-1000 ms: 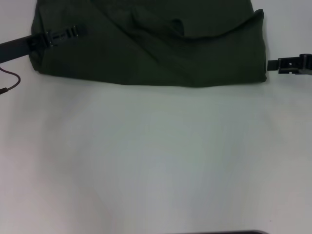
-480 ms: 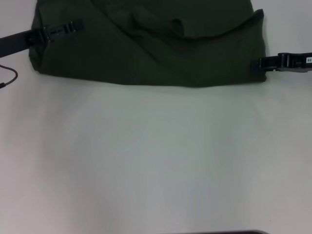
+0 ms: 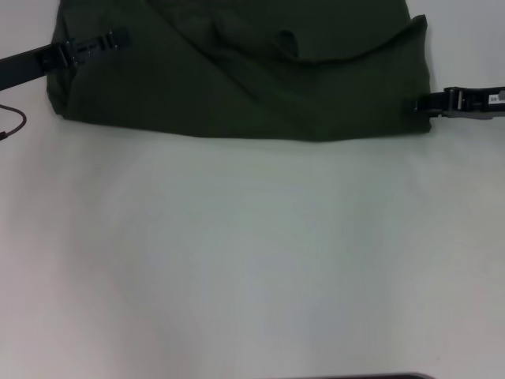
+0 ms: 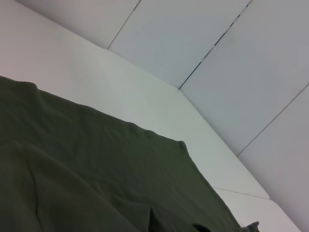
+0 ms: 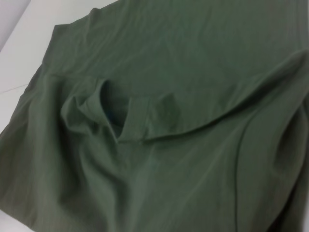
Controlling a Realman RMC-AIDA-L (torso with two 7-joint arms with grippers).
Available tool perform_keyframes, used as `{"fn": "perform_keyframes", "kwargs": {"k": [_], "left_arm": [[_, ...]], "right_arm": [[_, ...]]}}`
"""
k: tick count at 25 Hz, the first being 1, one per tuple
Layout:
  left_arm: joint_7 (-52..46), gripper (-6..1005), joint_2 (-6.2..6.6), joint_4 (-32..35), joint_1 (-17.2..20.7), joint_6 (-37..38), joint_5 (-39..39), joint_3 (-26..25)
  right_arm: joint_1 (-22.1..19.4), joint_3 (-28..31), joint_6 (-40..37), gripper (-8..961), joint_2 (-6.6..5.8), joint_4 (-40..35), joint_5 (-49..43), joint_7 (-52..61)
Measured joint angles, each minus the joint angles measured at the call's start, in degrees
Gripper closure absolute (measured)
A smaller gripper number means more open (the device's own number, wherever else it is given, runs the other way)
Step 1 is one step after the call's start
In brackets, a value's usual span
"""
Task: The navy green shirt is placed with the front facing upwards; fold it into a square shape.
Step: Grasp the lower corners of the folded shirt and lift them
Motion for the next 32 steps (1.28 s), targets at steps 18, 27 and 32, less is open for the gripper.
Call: {"fn": "perform_keyframes", "kwargs": {"k": [18,27,32], "left_arm": [[0.70,90,0.01,0.06,-0.06,-0.40,-0.04,-0.24],[1.82,91,-0.13,0.05,0.81,-2.27,0.58,0.13],[4.32,92,-0.25,-0.14,2.39,-5.59,0.72,0.13]], "right_arm": [[1.61,-1.27,2.97,425,2.31,1.70,0.17,-0.07],[0.39,0.66,4.09,773,1.82,1.70,0.40,-0.51],[0.20,1.11,3.83,919,1.52,1.68,0.50,-0.53]]}}
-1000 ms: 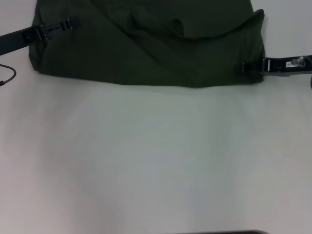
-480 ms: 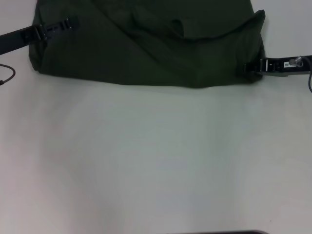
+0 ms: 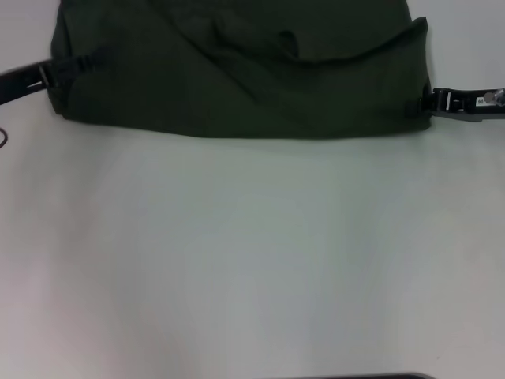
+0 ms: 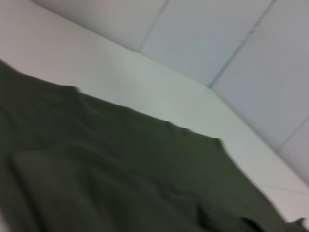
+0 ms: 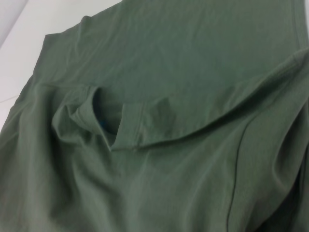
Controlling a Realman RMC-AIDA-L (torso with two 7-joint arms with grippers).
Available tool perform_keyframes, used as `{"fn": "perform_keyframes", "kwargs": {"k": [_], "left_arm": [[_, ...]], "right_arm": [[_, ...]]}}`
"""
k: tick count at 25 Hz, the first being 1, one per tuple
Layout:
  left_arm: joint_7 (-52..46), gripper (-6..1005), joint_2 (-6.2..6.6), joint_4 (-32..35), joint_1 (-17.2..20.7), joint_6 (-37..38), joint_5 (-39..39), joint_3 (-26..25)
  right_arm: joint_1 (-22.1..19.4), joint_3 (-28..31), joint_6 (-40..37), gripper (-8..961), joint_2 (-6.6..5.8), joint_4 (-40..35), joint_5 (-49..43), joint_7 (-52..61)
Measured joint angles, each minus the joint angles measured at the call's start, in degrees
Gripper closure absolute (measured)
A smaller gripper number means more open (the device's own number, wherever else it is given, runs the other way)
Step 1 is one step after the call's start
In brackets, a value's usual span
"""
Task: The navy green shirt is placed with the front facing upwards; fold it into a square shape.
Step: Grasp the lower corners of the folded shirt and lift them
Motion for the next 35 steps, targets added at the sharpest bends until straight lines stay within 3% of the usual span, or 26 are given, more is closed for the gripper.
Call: {"fn": "perform_keyframes", "kwargs": {"k": [13,23,35], "left_arm": [[6.22,99,-0.25,-1.48,0.64,-6.75,3.46,1.31],[6.37,109,-0.31,-4.25,-0.69,-13.74,4.42,5.82],[6.39,120,-0.32,-4.90,-1.40,-14.90,5.36,7.66]], "right_arm": [[-0.23,0.20,-0.61,919,-0.16,0.01,0.04,0.38],[-0.23,1.19,-1.85,919,-0.14,-0.17,0.03,0.48],[-0.22,1.64,-1.92,919,-0.22,-0.39,0.03,0.50]]}}
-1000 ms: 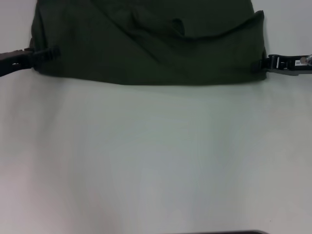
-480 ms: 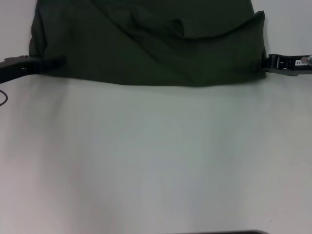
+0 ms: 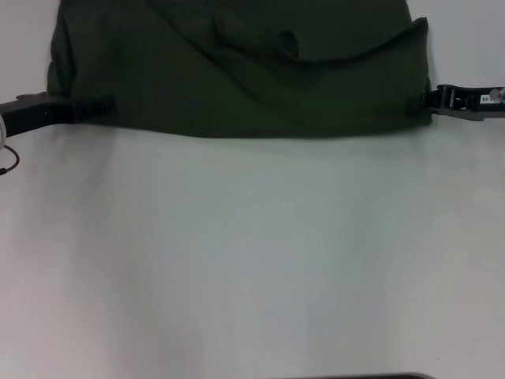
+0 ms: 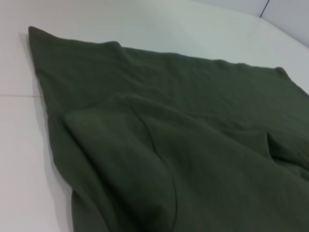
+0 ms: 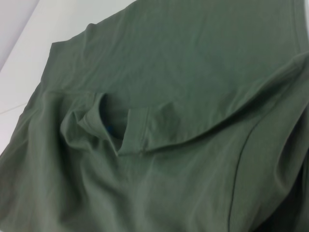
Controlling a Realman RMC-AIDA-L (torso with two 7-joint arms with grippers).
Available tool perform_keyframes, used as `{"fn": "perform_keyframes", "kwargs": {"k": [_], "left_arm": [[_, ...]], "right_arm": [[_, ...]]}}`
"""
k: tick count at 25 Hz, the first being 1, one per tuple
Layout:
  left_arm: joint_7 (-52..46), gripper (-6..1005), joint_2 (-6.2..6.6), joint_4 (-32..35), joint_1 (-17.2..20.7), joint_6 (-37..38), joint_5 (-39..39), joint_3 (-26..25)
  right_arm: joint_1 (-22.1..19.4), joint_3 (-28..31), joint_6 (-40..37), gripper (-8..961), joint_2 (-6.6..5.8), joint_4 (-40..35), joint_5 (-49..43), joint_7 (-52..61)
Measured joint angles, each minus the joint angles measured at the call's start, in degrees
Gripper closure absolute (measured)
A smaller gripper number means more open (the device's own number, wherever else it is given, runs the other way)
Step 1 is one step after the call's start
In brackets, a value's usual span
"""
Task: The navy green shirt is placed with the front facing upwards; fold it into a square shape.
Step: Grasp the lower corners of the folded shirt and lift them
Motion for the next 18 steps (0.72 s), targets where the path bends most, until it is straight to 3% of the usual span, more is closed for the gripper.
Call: {"fn": "perform_keyframes", "kwargs": {"k": [18], "left_arm": [[0.02,138,0.00,0.42,0.00,0.74,2.86,0.47]], "right_arm": [[0.36,0.18,0.19,919,-0.01,-0.09,0.00,0.00]]}}
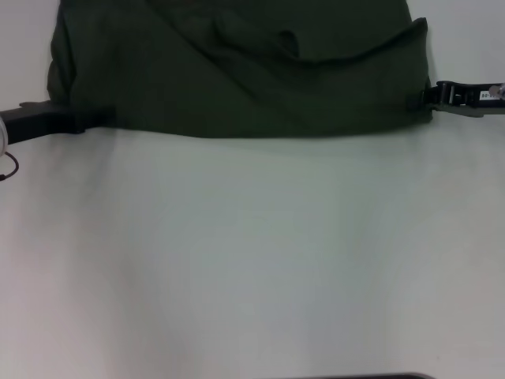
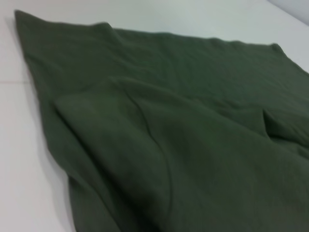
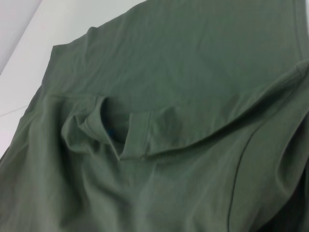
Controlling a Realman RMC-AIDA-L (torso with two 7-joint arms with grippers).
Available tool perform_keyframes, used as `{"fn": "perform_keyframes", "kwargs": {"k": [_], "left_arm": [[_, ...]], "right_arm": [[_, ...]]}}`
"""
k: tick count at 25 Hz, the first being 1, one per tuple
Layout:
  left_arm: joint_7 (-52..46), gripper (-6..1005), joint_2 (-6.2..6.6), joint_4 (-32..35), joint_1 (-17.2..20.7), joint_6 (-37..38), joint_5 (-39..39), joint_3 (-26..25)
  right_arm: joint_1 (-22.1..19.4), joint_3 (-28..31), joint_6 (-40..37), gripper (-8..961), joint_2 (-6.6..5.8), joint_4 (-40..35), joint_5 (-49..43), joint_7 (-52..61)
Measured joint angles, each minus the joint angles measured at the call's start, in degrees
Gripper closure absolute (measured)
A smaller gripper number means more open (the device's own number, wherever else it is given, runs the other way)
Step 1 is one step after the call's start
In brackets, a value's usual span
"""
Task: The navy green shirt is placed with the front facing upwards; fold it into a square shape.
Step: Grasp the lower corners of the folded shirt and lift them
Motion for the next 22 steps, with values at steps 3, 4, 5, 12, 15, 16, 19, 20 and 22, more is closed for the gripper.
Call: {"fn": "perform_keyframes", "kwargs": {"k": [3,4,5,12,15,16,19,20,22], "left_arm": [[-0.45,202,0.05,0.34,-0.05,-0.58,-0.84,-0.70],[-0.60,263,0.09,0.29,-0.11,-0.70,-0.87,-0.80],[-0.93,325,0.18,0.17,-0.24,-0.94,-0.90,-0.94],[-1.63,485,0.45,-0.38,-0.68,-1.73,-0.26,-0.84],[-1.64,553,0.45,-0.51,-0.84,-1.77,0.21,-0.72],[-1.64,576,0.45,-0.53,-0.86,-1.78,0.26,-0.70],[-1.66,717,0.45,-0.53,-0.88,-1.80,0.29,-0.82],[-1.66,764,0.45,-0.53,-0.88,-1.80,0.29,-0.87],[-1.67,842,0.45,-0.54,-0.88,-1.80,0.29,-0.86]], "right_arm": [[0.06,0.10,0.04,919,0.00,0.01,0.00,0.00],[0.08,0.14,0.05,919,0.00,-0.01,0.00,0.00],[0.10,0.15,0.07,919,0.00,-0.02,0.00,0.00],[0.15,0.20,0.22,920,0.00,-0.11,0.00,0.00],[0.17,0.20,0.27,920,0.00,-0.12,0.00,0.00],[0.17,0.20,0.25,920,-0.01,-0.12,0.00,0.00],[0.13,0.18,0.13,920,-0.07,-0.18,0.00,0.00],[0.10,0.18,0.09,920,-0.07,-0.19,0.00,0.00],[0.09,0.17,0.09,920,-0.08,-0.20,0.00,0.00]]}}
